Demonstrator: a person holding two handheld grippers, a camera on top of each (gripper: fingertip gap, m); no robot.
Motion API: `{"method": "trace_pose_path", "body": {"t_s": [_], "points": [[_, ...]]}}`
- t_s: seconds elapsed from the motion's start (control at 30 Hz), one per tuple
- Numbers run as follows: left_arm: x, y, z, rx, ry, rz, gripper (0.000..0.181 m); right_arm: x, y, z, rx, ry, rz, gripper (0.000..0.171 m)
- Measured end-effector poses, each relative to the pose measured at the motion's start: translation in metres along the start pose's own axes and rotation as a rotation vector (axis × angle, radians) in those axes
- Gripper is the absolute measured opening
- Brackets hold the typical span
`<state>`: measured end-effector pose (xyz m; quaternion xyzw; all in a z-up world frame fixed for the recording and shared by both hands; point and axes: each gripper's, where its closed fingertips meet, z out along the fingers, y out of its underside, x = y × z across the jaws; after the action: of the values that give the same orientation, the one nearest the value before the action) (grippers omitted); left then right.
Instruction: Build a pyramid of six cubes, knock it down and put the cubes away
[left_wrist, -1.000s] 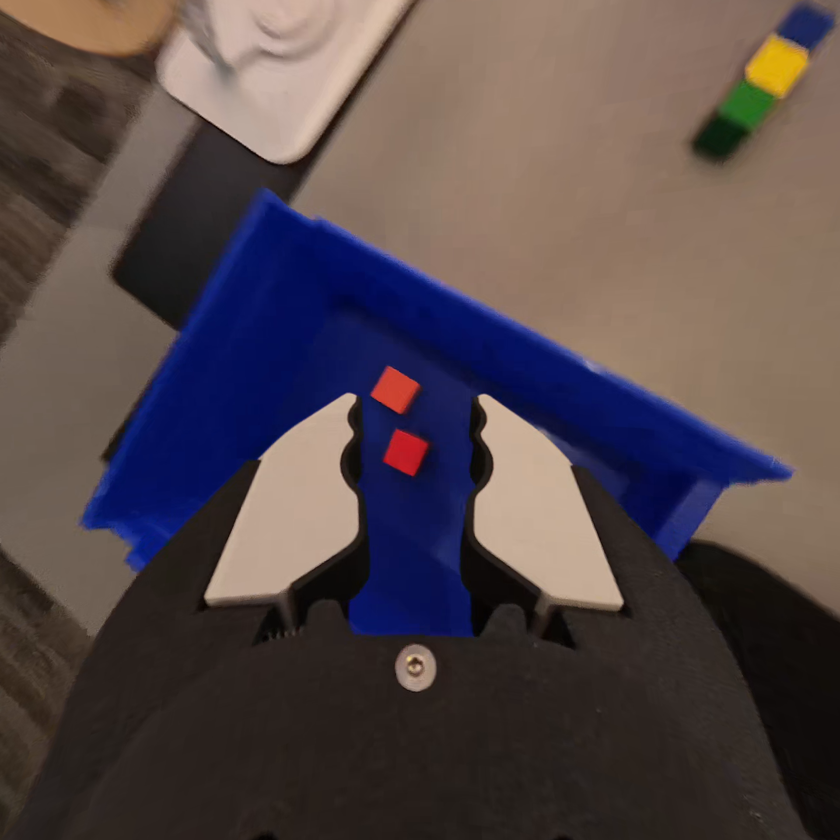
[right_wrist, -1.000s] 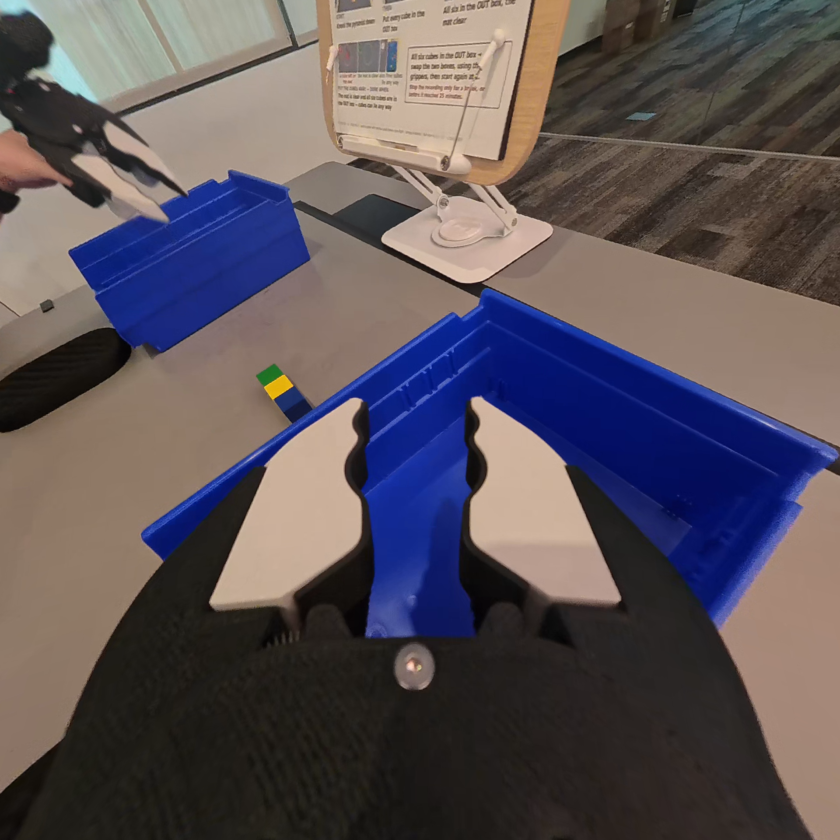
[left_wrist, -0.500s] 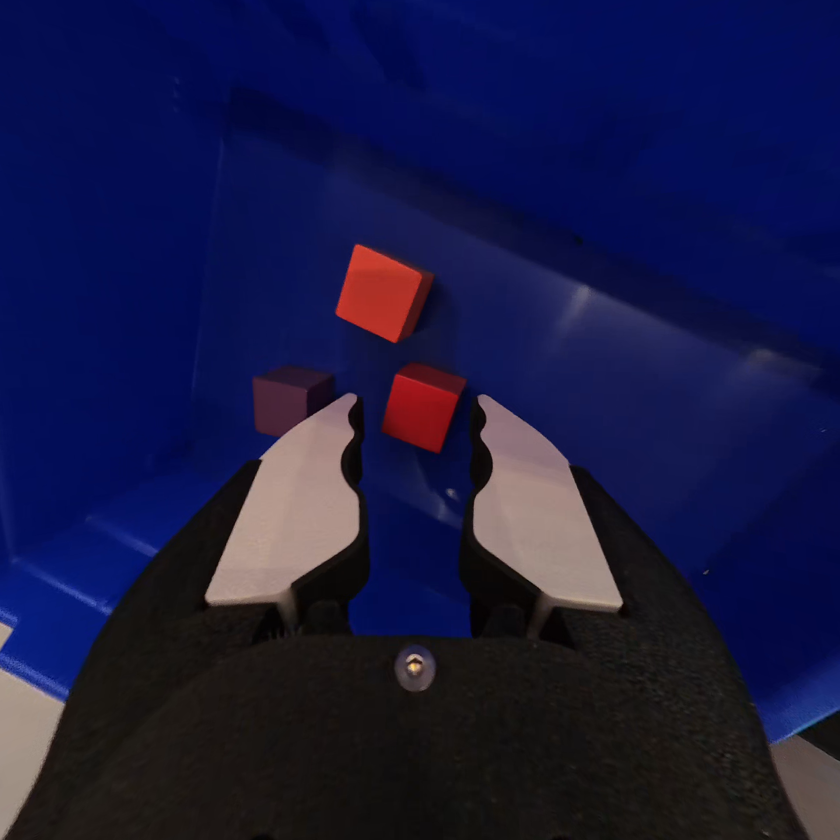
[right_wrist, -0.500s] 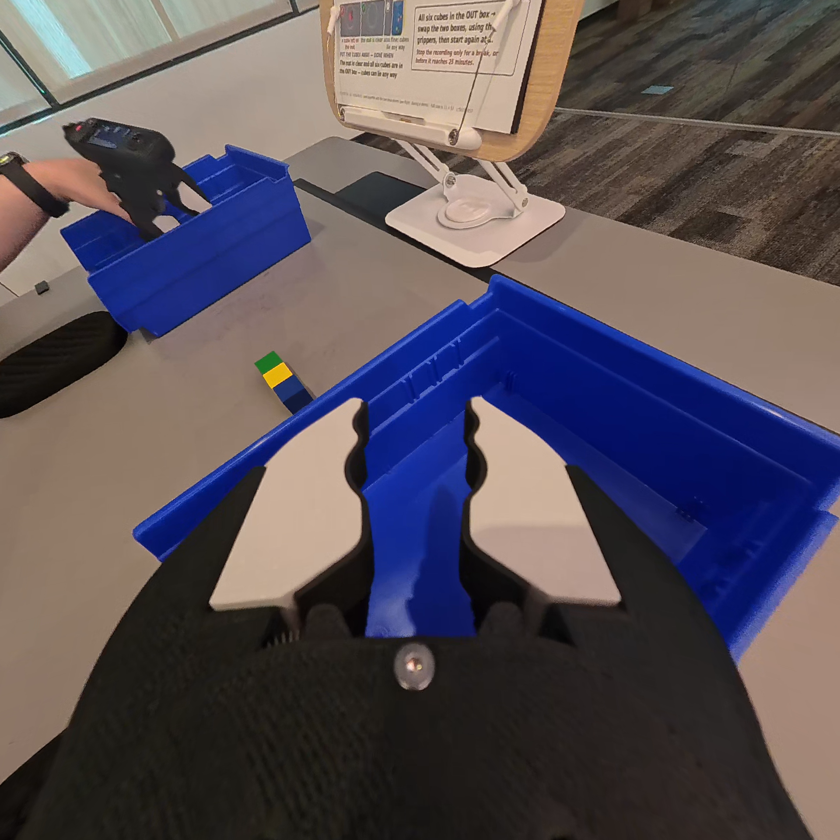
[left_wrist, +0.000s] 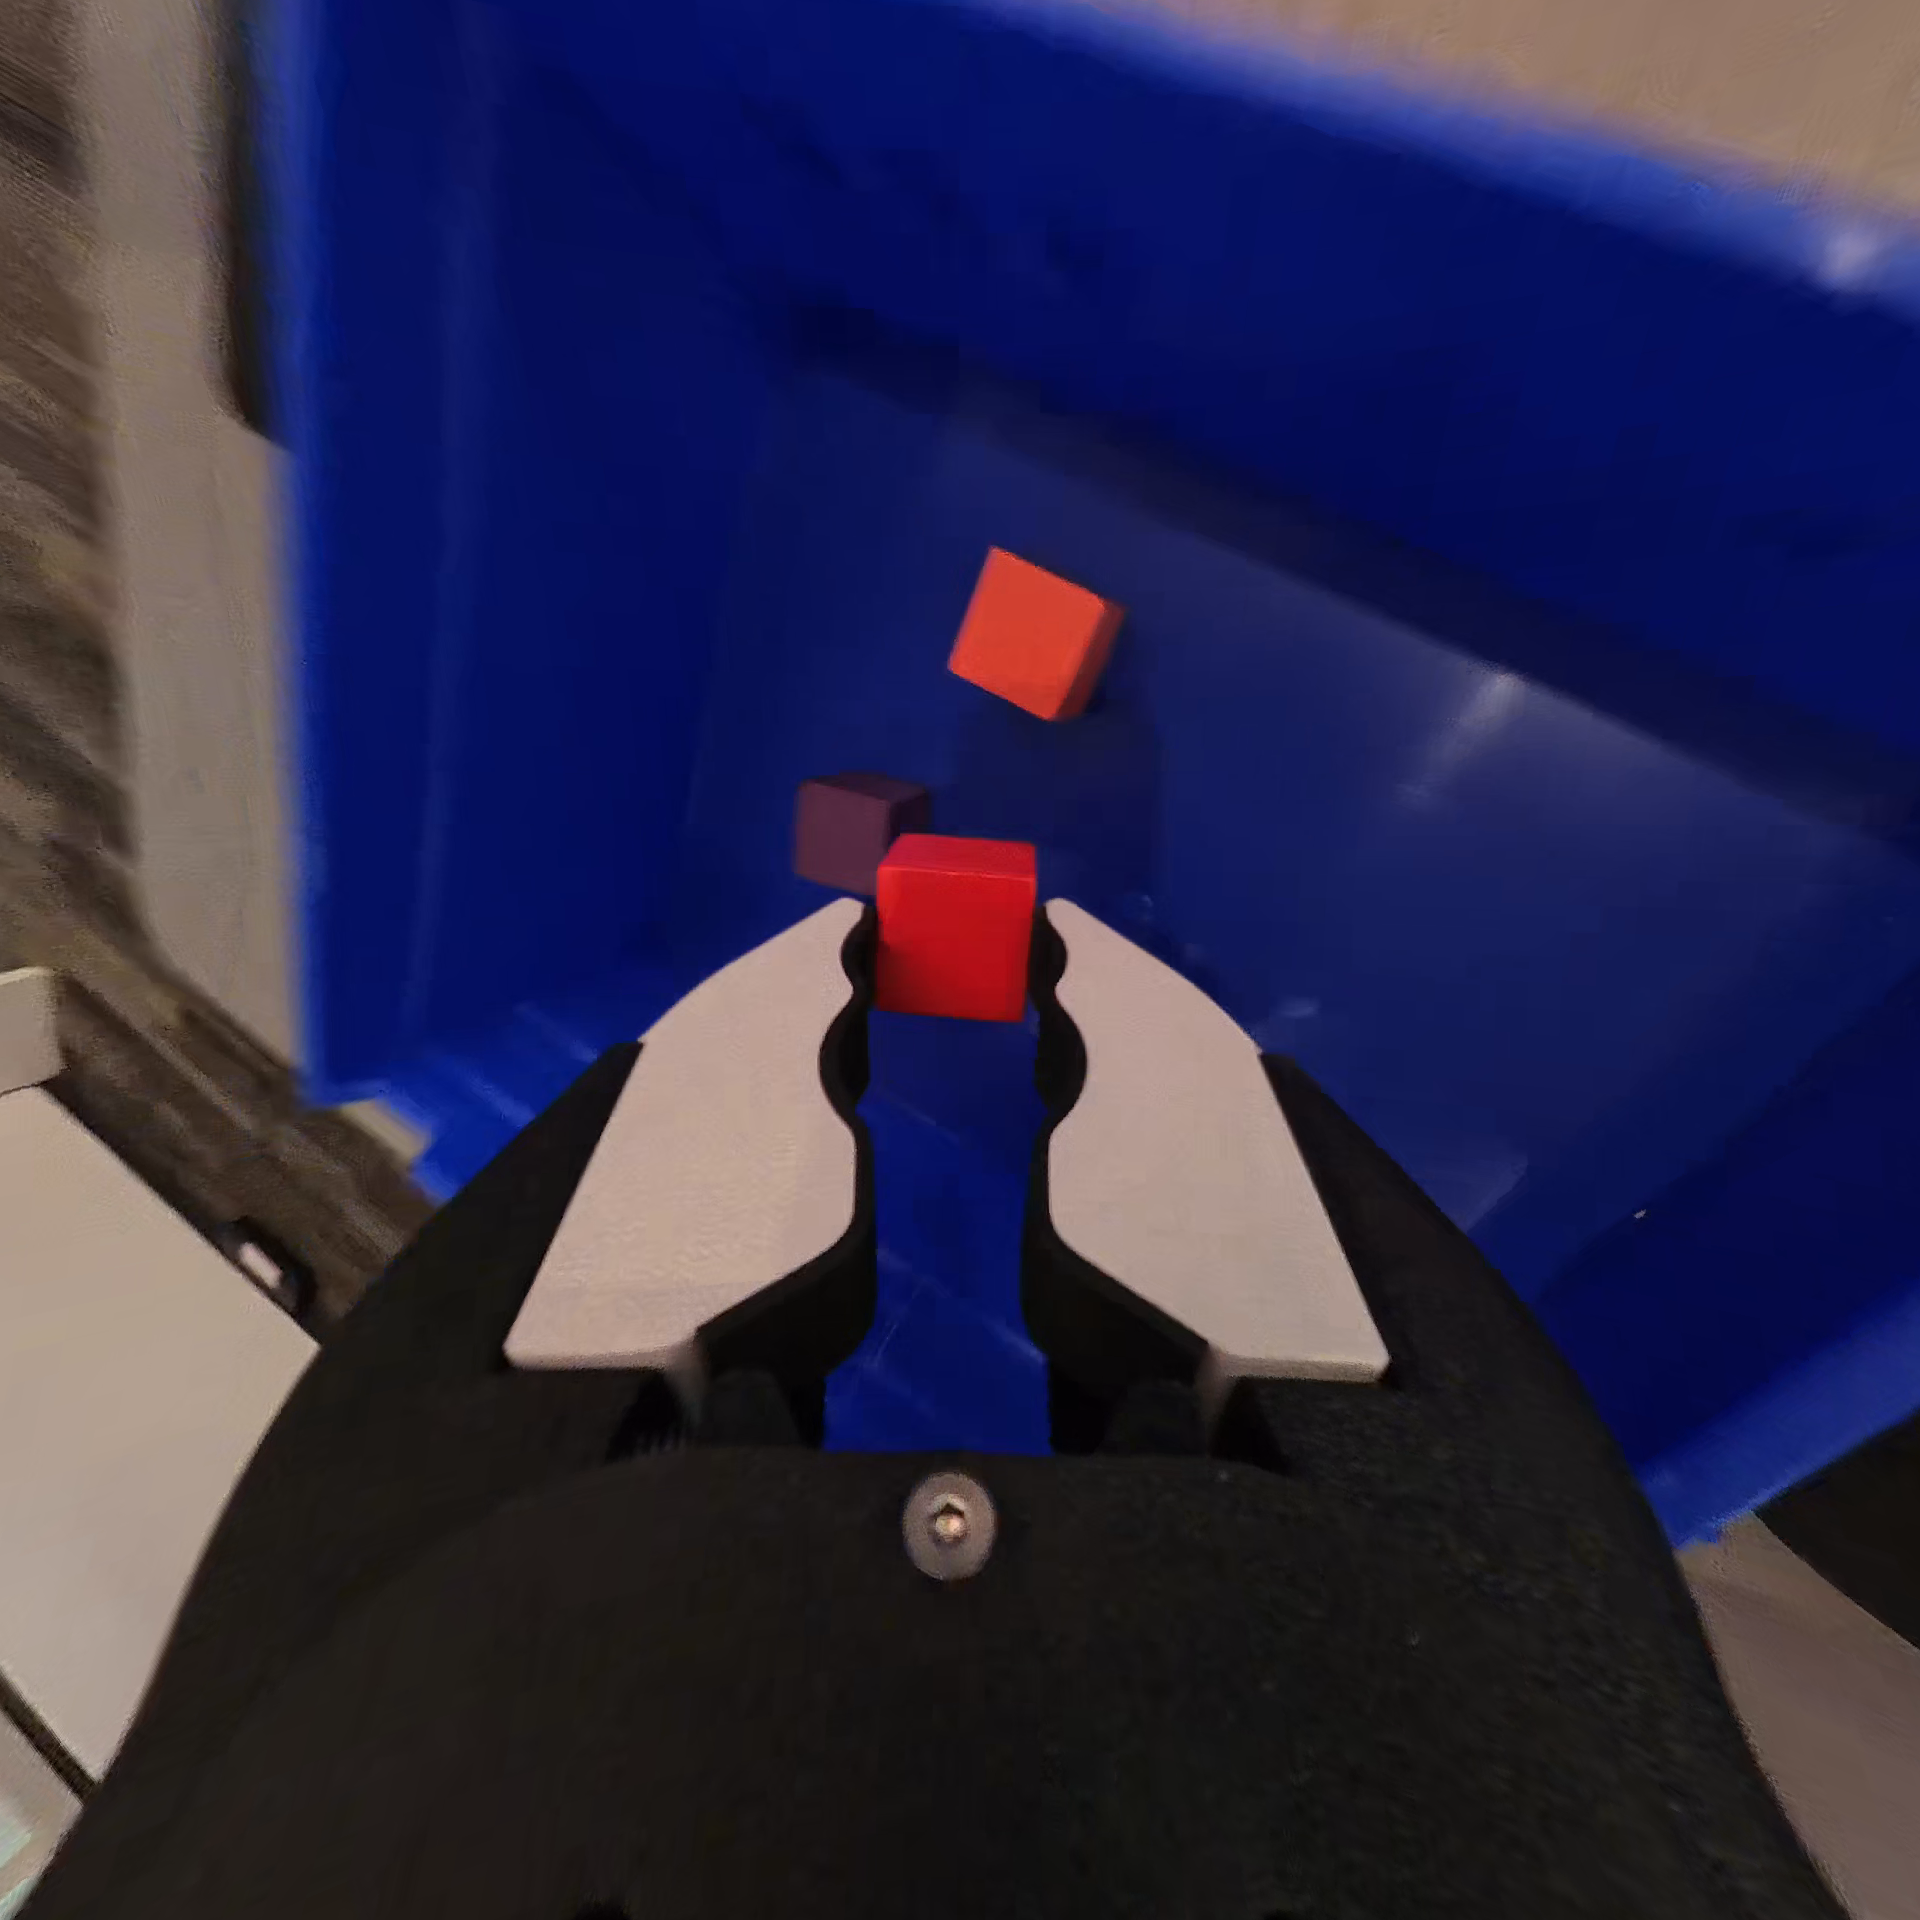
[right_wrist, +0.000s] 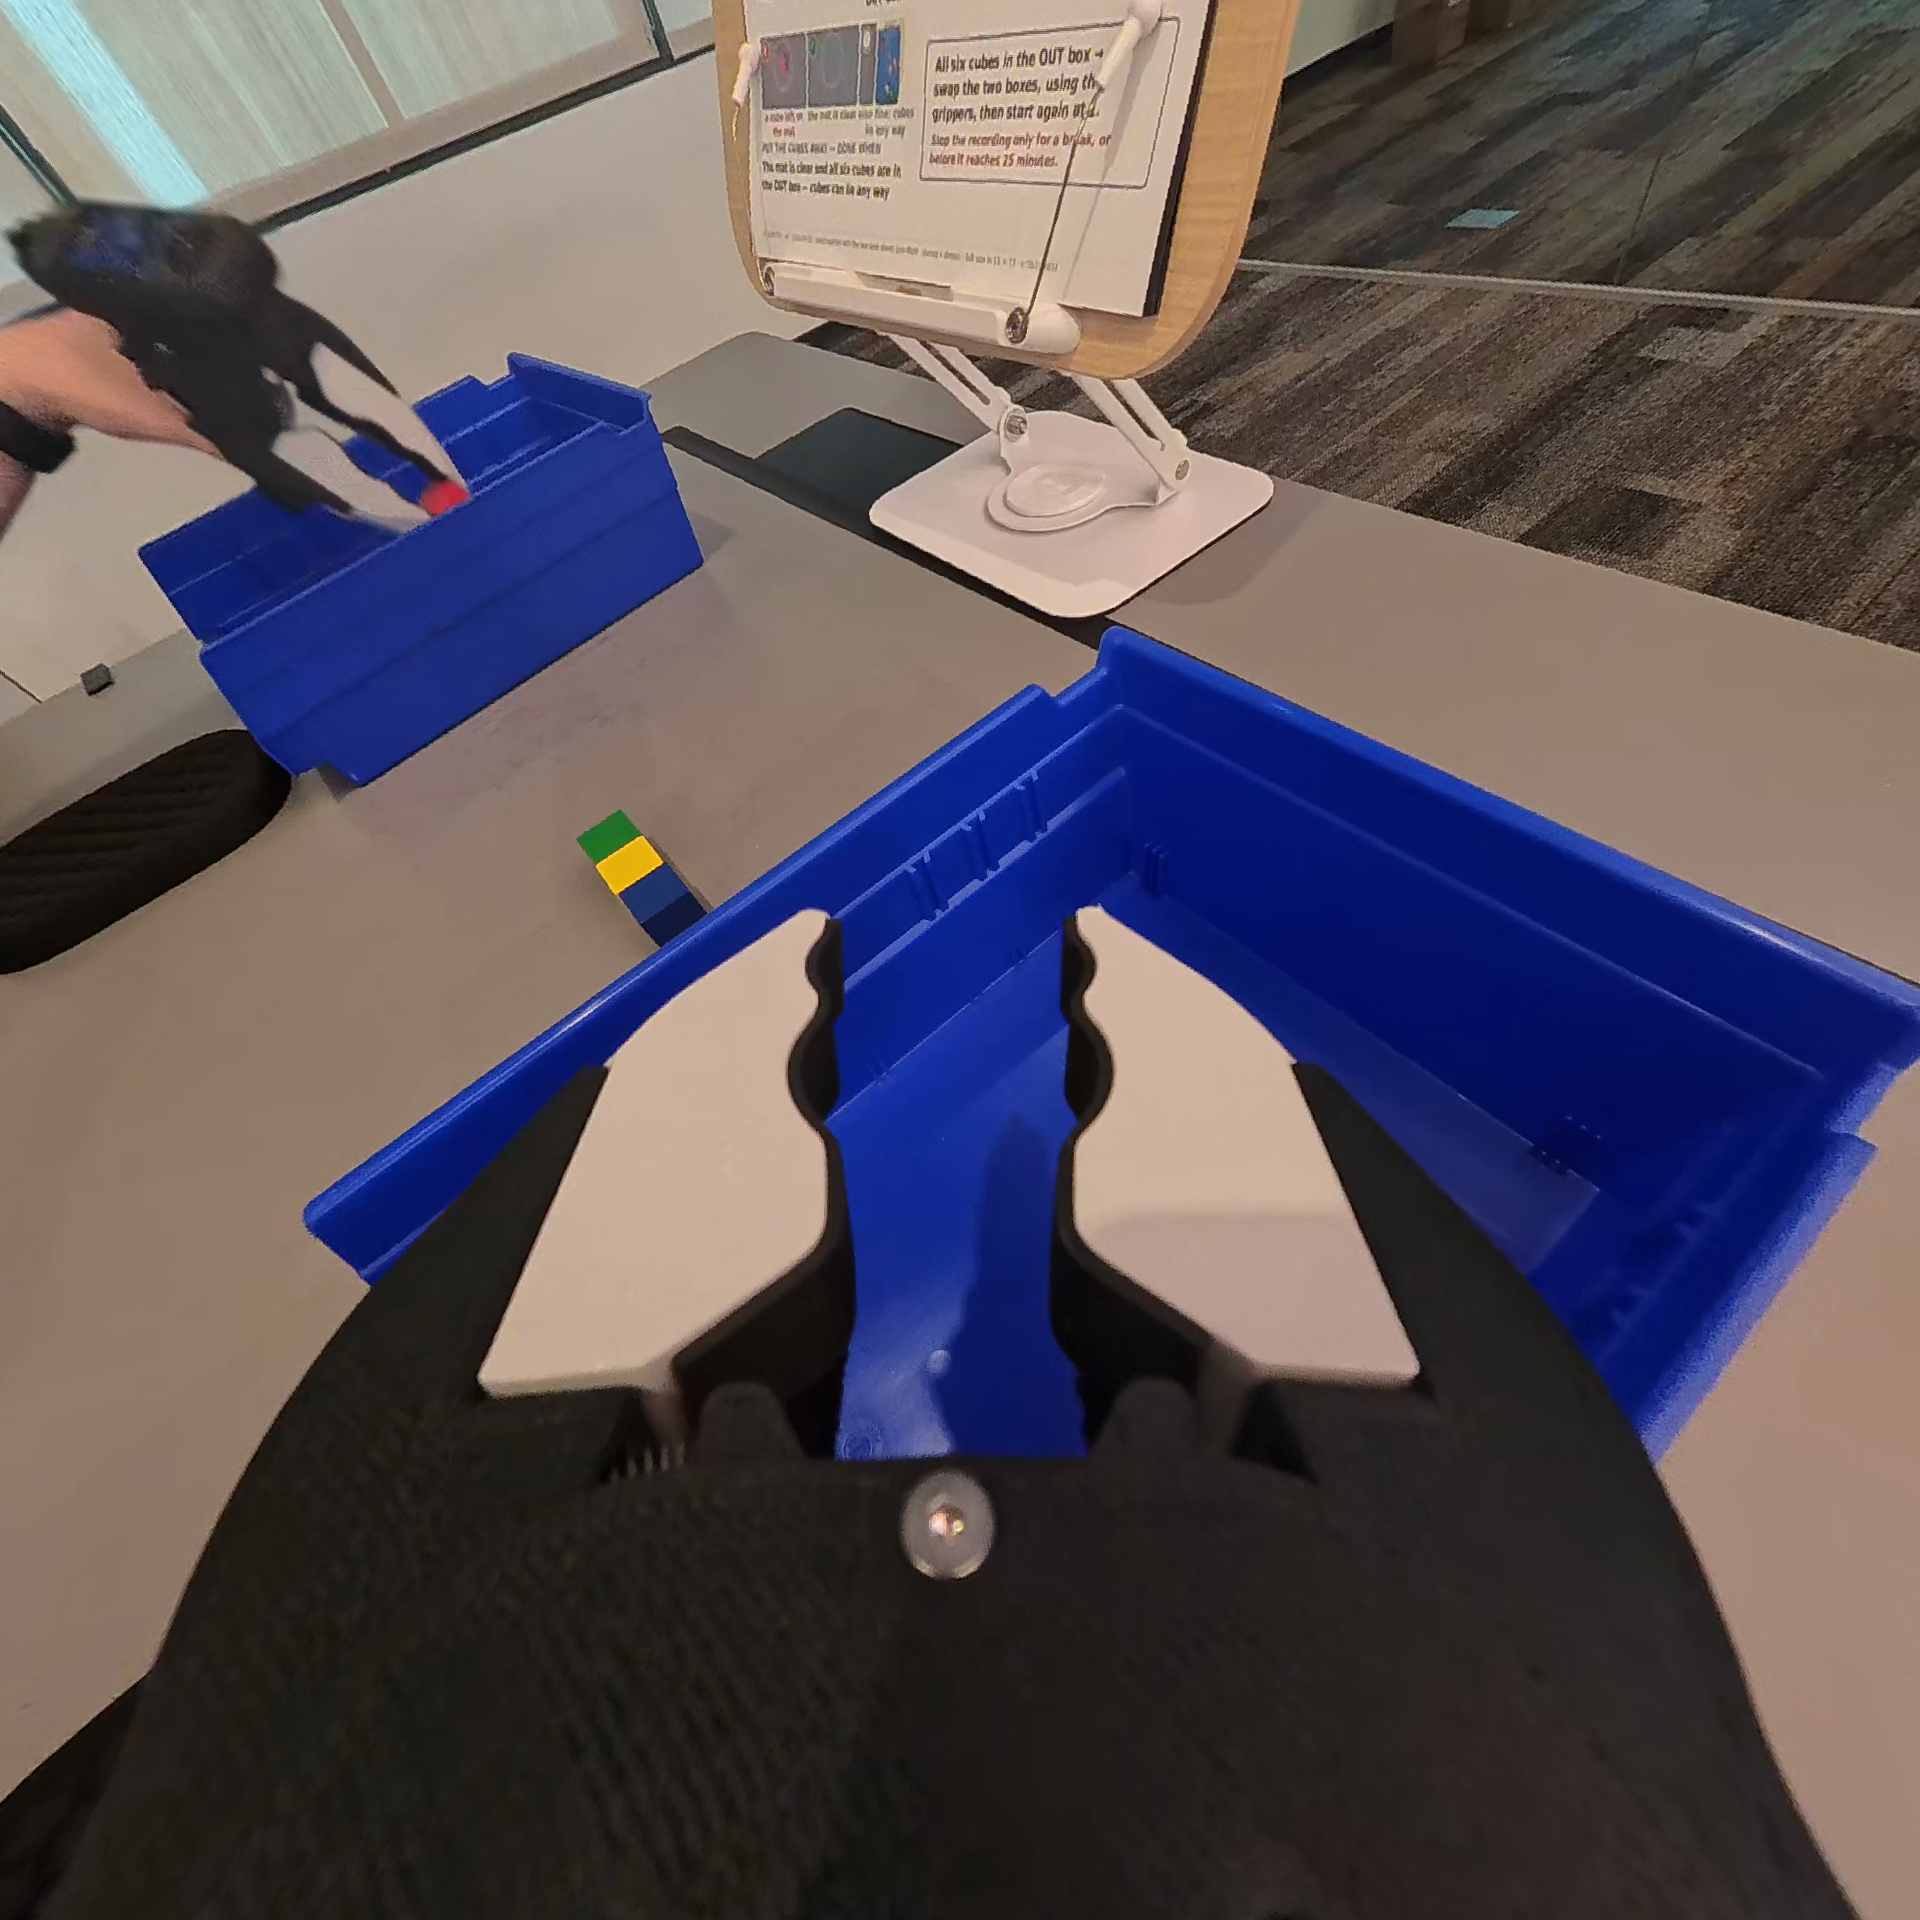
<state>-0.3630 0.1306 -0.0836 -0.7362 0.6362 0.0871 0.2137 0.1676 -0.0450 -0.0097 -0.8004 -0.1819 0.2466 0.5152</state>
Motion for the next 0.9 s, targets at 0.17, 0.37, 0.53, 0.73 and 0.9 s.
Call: {"method": "trace_pose_path", "body": {"t_s": [0.17, 0.37, 0.53, 0.73, 0.9], "points": [[-0.029, -0.064, -0.099, 0.178, -0.234, 0.002, 0.028, -0.001, -0.002, 0.001, -0.004, 0.005, -0.008, 0.041], [0.07, -0.195, -0.123, 0.333, -0.021, 0.1, 0.028, -0.007, -0.003, 0.006, -0.027, -0.003, -0.033, 0.041], [0.16, -0.262, -0.06, 0.319, 0.213, 0.201, 0.028, -0.013, -0.006, 0.003, -0.013, -0.012, -0.044, 0.041], [0.193, -0.284, 0.0, 0.213, 0.274, 0.241, 0.028, -0.018, -0.012, -0.003, 0.017, -0.027, -0.059, 0.041], [0.201, -0.287, 0.009, 0.188, 0.322, 0.246, 0.028, -0.016, -0.015, -0.008, 0.04, -0.028, -0.049, 0.041]]}}
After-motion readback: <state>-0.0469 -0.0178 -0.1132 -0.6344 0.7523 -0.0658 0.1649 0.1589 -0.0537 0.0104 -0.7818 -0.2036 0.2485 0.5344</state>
